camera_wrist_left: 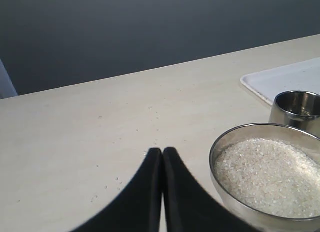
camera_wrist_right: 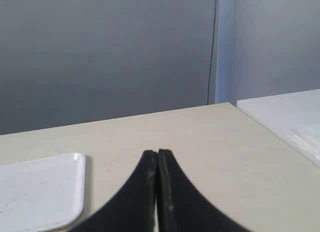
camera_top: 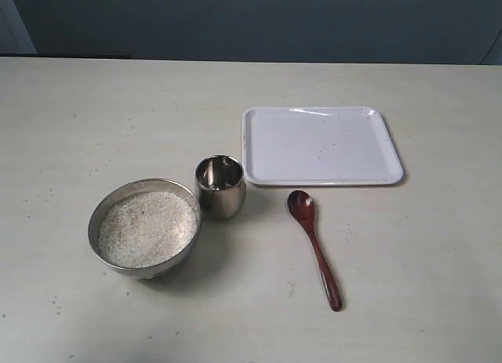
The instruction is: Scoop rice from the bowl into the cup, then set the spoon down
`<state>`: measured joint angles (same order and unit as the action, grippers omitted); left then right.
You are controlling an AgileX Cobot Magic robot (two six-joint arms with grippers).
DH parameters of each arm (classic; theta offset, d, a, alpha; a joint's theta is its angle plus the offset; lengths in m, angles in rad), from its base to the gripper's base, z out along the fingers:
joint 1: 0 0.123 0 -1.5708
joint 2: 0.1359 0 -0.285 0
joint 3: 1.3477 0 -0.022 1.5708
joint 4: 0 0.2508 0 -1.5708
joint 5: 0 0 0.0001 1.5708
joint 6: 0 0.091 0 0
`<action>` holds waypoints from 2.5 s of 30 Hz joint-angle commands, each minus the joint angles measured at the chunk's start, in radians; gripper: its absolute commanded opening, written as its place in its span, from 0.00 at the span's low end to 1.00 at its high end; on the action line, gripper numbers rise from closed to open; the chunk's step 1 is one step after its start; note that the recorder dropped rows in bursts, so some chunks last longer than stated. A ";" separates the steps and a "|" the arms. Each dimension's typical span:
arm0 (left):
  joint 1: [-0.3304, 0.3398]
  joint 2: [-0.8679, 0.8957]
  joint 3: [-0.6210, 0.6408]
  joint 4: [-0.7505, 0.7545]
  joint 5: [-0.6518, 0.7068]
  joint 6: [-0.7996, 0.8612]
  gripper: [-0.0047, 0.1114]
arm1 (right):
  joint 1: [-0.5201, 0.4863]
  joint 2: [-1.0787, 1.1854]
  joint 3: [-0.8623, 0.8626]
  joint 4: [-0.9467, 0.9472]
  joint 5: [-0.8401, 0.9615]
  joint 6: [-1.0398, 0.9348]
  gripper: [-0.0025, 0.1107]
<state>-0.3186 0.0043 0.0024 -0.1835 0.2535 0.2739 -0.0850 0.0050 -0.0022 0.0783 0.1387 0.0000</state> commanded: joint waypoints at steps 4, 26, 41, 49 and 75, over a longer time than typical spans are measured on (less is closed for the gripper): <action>-0.002 -0.004 -0.002 -0.001 -0.015 -0.002 0.04 | -0.004 -0.005 0.002 0.001 -0.006 0.000 0.01; -0.002 -0.004 -0.002 -0.001 -0.015 -0.002 0.04 | -0.004 -0.005 0.002 0.468 -0.643 0.559 0.01; -0.002 -0.004 -0.002 -0.001 -0.015 -0.002 0.04 | -0.004 0.129 -0.459 -0.396 0.058 0.718 0.01; -0.002 -0.004 -0.002 -0.001 -0.015 -0.002 0.04 | 0.025 0.498 -0.794 0.135 0.399 -0.108 0.01; -0.002 -0.004 -0.002 -0.001 -0.015 -0.002 0.04 | 0.824 1.416 -0.806 0.298 0.625 -0.029 0.01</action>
<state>-0.3186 0.0043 0.0024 -0.1835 0.2535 0.2739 0.7061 1.3534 -0.8233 0.3940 0.8303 -0.0380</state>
